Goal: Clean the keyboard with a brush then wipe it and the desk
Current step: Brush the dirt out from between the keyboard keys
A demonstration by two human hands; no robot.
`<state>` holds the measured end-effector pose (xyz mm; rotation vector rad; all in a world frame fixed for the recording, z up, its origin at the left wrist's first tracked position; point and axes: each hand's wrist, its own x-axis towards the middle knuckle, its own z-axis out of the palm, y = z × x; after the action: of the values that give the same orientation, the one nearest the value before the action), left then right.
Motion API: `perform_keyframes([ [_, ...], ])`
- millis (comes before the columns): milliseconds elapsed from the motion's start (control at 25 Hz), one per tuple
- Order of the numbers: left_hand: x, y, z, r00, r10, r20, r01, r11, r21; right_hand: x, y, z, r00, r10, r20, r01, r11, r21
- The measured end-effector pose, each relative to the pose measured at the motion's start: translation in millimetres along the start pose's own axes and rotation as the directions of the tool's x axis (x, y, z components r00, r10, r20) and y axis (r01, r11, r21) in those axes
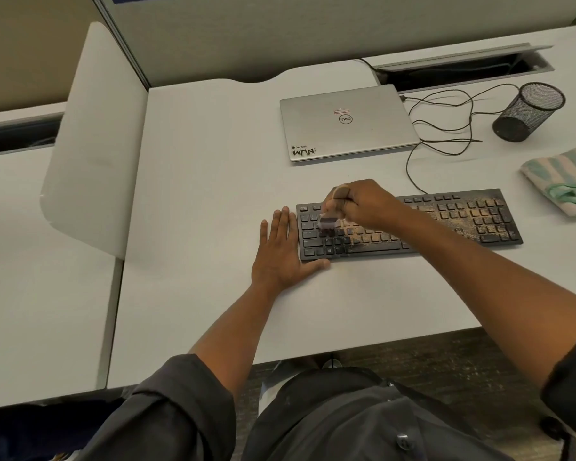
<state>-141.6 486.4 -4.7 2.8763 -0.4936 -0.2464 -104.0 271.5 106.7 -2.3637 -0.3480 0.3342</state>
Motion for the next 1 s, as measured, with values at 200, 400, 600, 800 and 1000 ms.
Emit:
perform_keyframes([
  [200,0.4,-0.2,0.2,1.000,-0.002,0.009,0.002,1.000,0.003,0.1,-1.9,6.1,0.999,0.006,0.039,-0.007,1.000,0.023],
  [400,-0.1,-0.8,0.4,1.000,0.009,0.000,-0.009,1.000,-0.002,1.6,-4.2,-7.3,0.999,0.019,-0.033,-0.016,0.997,0.075],
  [600,0.0,-0.9,0.7,1.000,0.003,-0.002,-0.003,1.000,-0.005,-7.1,-2.3,4.8,0.998,0.027,0.062,-0.027,1.000,-0.015],
  [800,0.1,-1.3,1.9,1.000,0.005,-0.008,-0.005,1.000,-0.002,-6.6,-5.2,2.1,0.993,-0.040,-0.113,0.042,0.999,0.012],
  [1000,0.2,-1.9,2.7,1.000,0.005,0.000,-0.005,1.000,-0.003,-19.8,-4.4,14.4,0.998,-0.051,0.022,0.052,0.997,-0.054],
])
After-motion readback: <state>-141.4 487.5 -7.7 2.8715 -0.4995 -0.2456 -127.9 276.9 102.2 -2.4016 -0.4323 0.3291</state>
